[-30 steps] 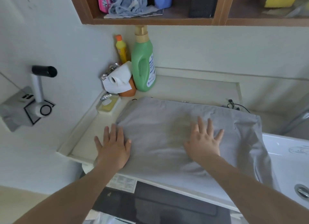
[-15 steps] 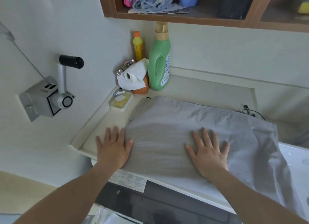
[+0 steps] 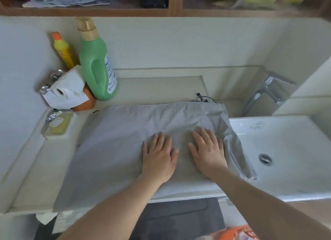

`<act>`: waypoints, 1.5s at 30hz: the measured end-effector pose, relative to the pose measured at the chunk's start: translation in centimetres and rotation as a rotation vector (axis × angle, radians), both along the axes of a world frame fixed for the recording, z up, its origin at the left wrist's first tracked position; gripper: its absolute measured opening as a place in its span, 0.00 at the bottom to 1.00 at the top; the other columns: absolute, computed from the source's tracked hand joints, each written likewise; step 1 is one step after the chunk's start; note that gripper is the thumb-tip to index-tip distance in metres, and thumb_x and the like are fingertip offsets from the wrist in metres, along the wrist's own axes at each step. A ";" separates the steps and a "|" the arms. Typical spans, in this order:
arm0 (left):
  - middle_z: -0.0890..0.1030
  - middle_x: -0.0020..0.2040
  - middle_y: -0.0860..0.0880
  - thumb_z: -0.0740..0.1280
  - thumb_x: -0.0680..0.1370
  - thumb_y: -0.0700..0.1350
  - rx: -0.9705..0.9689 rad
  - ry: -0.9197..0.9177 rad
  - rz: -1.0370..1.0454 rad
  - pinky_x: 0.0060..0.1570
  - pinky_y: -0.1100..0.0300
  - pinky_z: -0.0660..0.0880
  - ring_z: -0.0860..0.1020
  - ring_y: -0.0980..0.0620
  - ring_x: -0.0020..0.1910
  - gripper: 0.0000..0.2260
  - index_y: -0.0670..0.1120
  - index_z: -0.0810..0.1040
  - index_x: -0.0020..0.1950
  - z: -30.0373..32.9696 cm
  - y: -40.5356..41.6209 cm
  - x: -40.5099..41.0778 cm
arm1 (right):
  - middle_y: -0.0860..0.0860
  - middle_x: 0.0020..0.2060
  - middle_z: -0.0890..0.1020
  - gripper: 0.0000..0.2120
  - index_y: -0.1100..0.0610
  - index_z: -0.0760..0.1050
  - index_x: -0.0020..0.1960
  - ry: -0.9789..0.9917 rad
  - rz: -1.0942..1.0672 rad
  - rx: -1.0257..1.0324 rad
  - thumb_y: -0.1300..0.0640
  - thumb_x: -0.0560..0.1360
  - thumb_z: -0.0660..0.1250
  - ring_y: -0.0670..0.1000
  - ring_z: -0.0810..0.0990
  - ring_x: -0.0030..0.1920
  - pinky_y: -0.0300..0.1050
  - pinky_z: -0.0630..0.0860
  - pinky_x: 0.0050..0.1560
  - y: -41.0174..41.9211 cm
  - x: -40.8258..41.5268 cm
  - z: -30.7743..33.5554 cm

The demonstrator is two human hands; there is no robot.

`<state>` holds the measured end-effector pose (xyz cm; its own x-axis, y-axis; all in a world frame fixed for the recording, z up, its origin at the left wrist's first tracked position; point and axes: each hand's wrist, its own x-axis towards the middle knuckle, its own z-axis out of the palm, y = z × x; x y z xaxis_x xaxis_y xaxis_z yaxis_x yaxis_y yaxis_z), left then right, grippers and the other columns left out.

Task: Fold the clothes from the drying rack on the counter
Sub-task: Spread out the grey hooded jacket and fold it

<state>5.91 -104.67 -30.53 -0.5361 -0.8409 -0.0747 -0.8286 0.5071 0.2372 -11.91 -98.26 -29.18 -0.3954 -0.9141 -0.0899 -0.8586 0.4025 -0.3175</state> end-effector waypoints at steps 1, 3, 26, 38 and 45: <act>0.53 0.84 0.49 0.47 0.84 0.61 -0.048 -0.043 0.005 0.78 0.36 0.47 0.50 0.47 0.83 0.28 0.52 0.56 0.83 -0.7 0.2 0.1 | 0.46 0.82 0.52 0.28 0.44 0.57 0.80 0.011 -0.035 0.024 0.36 0.82 0.47 0.51 0.43 0.82 0.60 0.42 0.80 1.3 -2.0 -0.3; 0.53 0.84 0.50 0.45 0.83 0.63 -0.072 -0.074 0.015 0.79 0.38 0.47 0.51 0.48 0.83 0.30 0.52 0.56 0.83 -1.3 0.1 0.7 | 0.44 0.82 0.51 0.30 0.42 0.54 0.81 0.031 -0.106 0.106 0.34 0.82 0.44 0.51 0.43 0.82 0.61 0.41 0.80 3.4 -5.4 -0.9; 0.36 0.83 0.53 0.45 0.81 0.68 -0.100 -0.308 -0.351 0.76 0.33 0.39 0.38 0.47 0.82 0.34 0.56 0.46 0.84 1.5 10.4 -7.3 | 0.48 0.51 0.78 0.19 0.49 0.76 0.50 -0.605 -0.447 -0.266 0.36 0.77 0.56 0.56 0.74 0.56 0.53 0.71 0.56 12.9 -12.6 -3.1; 0.30 0.81 0.55 0.31 0.79 0.66 -0.040 -0.441 -0.396 0.78 0.36 0.39 0.31 0.49 0.80 0.31 0.58 0.32 0.81 1.2 9.5 -8.5 | 0.51 0.35 0.73 0.24 0.59 0.68 0.38 -0.575 -0.218 -0.221 0.42 0.83 0.58 0.52 0.72 0.37 0.42 0.66 0.36 13.7 -14.0 -3.0; 0.29 0.80 0.56 0.36 0.83 0.66 -0.074 -0.402 -0.374 0.78 0.38 0.37 0.29 0.51 0.79 0.29 0.59 0.32 0.80 0.3 9.4 -8.2 | 0.48 0.32 0.71 0.22 0.58 0.68 0.39 -0.893 -0.210 -0.222 0.42 0.81 0.63 0.45 0.68 0.32 0.34 0.66 0.33 14.6 -13.5 -1.2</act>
